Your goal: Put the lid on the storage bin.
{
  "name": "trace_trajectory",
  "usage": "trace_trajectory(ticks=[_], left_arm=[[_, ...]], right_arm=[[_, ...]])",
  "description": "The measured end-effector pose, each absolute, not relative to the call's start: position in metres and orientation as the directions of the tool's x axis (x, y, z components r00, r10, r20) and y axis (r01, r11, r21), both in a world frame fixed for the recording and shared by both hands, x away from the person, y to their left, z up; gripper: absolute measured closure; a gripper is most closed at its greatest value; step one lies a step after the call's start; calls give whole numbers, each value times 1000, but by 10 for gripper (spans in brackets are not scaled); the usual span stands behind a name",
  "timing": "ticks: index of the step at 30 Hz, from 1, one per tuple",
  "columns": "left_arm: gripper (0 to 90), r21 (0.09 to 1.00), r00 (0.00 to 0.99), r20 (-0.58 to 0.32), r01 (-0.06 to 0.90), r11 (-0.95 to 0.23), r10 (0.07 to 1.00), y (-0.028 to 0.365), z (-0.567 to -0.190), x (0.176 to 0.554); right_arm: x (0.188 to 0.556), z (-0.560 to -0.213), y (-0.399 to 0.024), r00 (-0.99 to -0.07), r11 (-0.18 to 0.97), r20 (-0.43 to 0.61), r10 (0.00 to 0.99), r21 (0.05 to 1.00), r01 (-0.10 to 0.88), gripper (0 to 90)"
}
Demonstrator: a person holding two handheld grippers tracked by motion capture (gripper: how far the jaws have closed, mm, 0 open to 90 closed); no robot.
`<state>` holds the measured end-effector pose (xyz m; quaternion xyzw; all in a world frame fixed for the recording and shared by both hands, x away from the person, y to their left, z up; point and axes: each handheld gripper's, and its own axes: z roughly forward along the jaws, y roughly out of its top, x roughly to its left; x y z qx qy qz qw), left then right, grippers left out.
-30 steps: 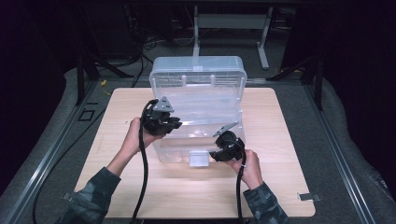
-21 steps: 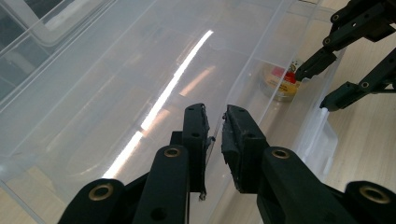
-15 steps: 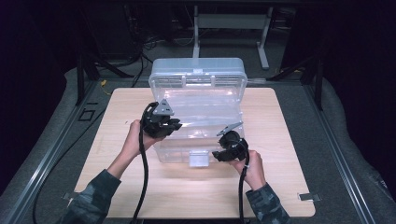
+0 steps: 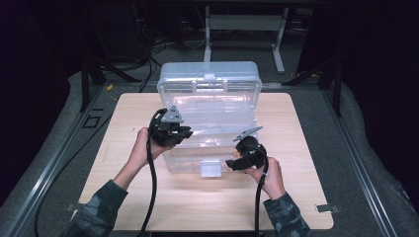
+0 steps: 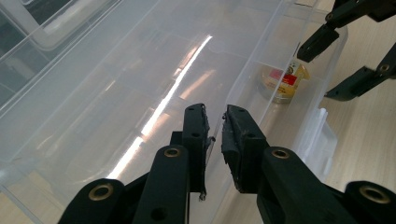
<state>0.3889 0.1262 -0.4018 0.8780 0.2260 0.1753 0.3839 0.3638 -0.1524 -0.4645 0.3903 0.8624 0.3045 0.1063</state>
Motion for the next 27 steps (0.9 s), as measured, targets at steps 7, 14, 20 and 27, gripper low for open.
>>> trace_trajectory(ticks=[7, 14, 20, 27], left_arm=[[783, 755, 836, 131, 264, -601, 532, 126, -402, 389], [784, 754, 839, 127, 265, -601, 530, 126, -403, 389], [783, 754, 841, 124, 266, -601, 527, 126, -404, 388], [782, 753, 842, 127, 262, -604, 524, 127, -405, 386]], right_arm=[[354, -436, -159, -690, 508, 35, 723, 649, 566, 345], [350, -392, -174, -711, 471, 47, 701, 718, 513, 345], [359, -359, -179, -707, 461, 3, 707, 757, 463, 336], [390, -358, -180, -683, 448, -24, 730, 772, 451, 344]])
